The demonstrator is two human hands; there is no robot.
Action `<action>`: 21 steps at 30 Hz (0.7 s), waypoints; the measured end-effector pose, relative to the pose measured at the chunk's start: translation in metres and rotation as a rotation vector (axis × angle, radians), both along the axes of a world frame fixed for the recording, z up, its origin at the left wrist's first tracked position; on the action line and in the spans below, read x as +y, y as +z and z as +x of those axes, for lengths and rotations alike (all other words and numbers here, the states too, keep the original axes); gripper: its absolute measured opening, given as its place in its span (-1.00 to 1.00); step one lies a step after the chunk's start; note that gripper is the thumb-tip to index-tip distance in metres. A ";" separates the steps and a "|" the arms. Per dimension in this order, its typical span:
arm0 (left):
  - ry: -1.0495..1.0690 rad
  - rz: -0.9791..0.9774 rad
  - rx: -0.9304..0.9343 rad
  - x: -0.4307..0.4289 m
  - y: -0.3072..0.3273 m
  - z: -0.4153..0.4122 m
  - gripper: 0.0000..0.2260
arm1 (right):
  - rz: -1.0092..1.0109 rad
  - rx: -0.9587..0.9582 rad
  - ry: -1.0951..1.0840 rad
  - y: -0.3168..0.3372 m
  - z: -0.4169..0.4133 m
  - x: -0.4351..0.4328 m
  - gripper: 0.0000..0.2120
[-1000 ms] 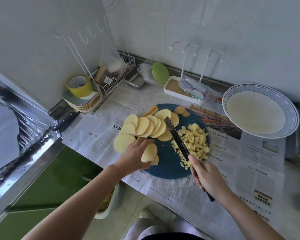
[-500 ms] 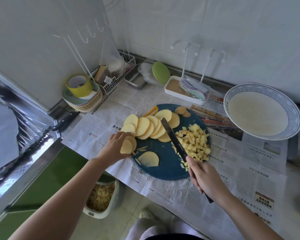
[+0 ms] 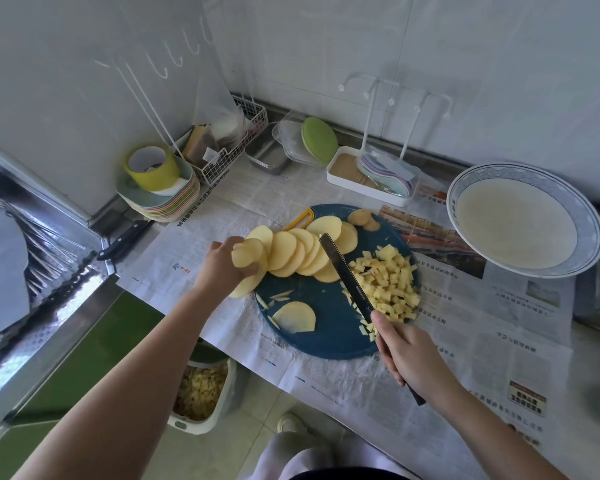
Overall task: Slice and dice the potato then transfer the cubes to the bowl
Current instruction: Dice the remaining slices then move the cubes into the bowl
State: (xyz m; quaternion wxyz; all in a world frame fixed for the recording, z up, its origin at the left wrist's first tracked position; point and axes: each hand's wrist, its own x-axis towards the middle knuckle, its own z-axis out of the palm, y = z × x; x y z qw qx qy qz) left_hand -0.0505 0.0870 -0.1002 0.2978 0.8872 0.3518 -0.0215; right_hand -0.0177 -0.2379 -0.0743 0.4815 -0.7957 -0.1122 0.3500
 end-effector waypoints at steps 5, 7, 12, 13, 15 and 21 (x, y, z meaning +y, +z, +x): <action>-0.207 0.010 0.138 0.003 -0.007 0.012 -0.25 | 0.000 -0.005 -0.010 -0.001 0.000 0.000 -0.48; -0.277 0.019 0.191 0.005 -0.006 0.012 -0.21 | -0.003 -0.011 -0.009 -0.001 0.000 0.000 -0.48; -0.263 0.082 0.176 -0.003 -0.005 0.010 -0.30 | -0.006 -0.025 0.004 -0.001 -0.004 -0.001 -0.44; -0.268 0.111 0.182 -0.006 -0.006 0.010 -0.31 | -0.006 -0.025 0.005 -0.001 -0.005 -0.001 -0.43; -0.271 0.169 0.189 -0.010 -0.007 0.010 -0.31 | -0.005 -0.024 0.003 0.000 -0.006 0.000 -0.43; 0.008 0.002 -0.028 -0.010 -0.001 0.004 -0.38 | 0.016 -0.004 -0.018 0.002 -0.007 -0.002 -0.45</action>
